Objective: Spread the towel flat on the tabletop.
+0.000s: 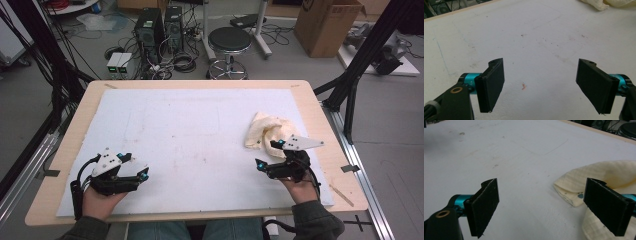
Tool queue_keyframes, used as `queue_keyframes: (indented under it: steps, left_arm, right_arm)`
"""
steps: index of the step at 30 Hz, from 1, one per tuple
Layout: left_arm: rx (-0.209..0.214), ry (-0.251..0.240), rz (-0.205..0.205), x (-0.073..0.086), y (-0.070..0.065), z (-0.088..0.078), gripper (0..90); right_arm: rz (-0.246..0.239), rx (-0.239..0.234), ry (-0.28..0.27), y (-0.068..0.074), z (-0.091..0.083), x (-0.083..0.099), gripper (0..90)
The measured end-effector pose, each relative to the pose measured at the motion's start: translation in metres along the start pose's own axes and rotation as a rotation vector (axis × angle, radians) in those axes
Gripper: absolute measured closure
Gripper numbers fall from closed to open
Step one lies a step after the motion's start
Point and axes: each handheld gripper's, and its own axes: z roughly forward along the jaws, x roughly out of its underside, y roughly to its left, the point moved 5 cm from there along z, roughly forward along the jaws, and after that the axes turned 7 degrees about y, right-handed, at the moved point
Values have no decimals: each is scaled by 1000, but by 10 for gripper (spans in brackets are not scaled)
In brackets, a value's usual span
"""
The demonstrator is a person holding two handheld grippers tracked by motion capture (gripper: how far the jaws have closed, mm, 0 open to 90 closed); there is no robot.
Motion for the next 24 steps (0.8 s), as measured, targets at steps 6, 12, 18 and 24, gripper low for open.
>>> queue_keyframes:
  steps: [6,12,18,24]
  left_arm:
    - [-8,-7,-6,0,2,0,233]
    - [-9,-11,-6,-1,2,0,233]
    - [-11,-12,-5,-1,2,-1,233]
    - [-14,-12,-5,-1,2,-2,233]
  right_arm:
    - [7,23,16,-18,-5,-11,125]
    - [15,32,16,-31,-8,-21,134]
    - [17,60,40,-47,-14,-35,135]
    - [13,80,49,-58,-17,-50,141]
